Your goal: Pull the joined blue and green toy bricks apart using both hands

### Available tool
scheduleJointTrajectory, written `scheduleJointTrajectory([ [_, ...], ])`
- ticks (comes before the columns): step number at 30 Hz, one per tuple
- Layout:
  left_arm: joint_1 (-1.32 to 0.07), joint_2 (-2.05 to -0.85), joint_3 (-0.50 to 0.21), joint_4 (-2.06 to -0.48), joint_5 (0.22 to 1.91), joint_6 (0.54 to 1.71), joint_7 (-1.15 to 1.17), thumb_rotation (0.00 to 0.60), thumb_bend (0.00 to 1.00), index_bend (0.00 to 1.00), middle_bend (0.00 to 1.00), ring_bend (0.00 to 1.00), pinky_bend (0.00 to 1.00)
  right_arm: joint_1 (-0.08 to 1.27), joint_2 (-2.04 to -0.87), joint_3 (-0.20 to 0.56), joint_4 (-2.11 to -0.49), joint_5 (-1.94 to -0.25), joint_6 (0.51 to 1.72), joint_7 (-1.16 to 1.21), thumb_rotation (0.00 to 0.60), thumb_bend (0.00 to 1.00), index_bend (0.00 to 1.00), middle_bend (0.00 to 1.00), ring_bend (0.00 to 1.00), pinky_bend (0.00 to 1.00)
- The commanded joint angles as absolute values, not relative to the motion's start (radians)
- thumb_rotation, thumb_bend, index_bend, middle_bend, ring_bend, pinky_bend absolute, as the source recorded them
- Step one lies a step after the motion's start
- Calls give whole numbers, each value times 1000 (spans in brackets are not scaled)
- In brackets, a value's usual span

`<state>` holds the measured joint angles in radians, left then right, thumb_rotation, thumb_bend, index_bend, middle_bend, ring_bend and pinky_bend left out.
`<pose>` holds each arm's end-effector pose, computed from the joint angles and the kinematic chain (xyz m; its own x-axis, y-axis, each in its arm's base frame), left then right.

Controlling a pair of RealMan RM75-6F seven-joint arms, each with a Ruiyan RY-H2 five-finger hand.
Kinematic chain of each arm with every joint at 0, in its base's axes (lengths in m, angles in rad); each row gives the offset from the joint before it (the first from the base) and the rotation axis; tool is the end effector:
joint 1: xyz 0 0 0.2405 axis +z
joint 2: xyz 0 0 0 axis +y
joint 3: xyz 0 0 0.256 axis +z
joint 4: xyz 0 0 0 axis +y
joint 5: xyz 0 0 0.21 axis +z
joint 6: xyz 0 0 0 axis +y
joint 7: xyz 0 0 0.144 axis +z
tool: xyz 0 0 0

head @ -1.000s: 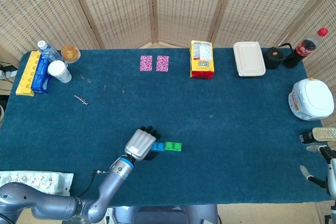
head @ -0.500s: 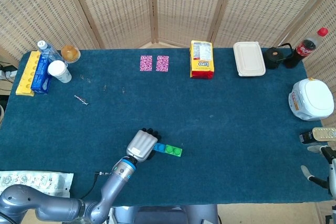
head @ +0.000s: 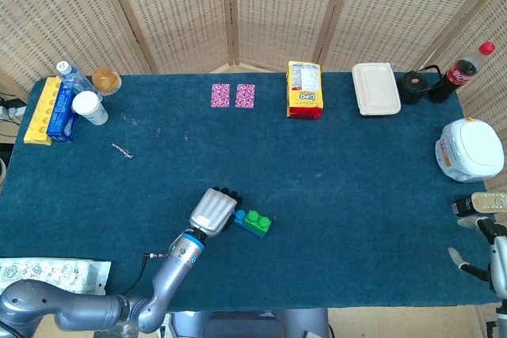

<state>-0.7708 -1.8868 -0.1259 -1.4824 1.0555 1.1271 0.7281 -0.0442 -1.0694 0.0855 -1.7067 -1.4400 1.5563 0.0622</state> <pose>-0.0776 0.2782 -0.1028 0.5332 0.2102 0.8194 0.7860 -0.4814 -0.3879 -0.3184 -0.1465 0.1836 0.2990 0.0643 0.9521 -0.9454 0.1558 0.2864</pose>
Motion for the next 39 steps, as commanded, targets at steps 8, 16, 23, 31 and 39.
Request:
scheduleJointTrajectory([
  [8,-769,-1814,-162,-1516,1080,1115,678,600,481,724,529,455,550,-30,-1071,86,-1723,-1456,1547,48,600,271,384,408,414,316],
  [16,-803,-1686,-174,-1594,1126,1060,686,600,481,723,529,455,550,16,-1070,83,-1751,-1477,1477,74,600,270,384,408,419,326],
  [23,-880,-1578,-197,-1635,1123,947,720,600,480,723,529,455,550,102,-1080,91,-1786,-1497,1354,209,600,270,384,427,460,422],
  [31,-980,-1570,-238,-1632,1046,878,771,600,482,723,530,455,550,203,-1131,100,-1797,-1502,1223,352,600,271,384,428,478,457],
  [39,-1085,-1613,-260,-1626,936,844,832,600,481,723,532,456,550,279,-1167,117,-1796,-1464,1122,444,600,271,384,428,478,461],
])
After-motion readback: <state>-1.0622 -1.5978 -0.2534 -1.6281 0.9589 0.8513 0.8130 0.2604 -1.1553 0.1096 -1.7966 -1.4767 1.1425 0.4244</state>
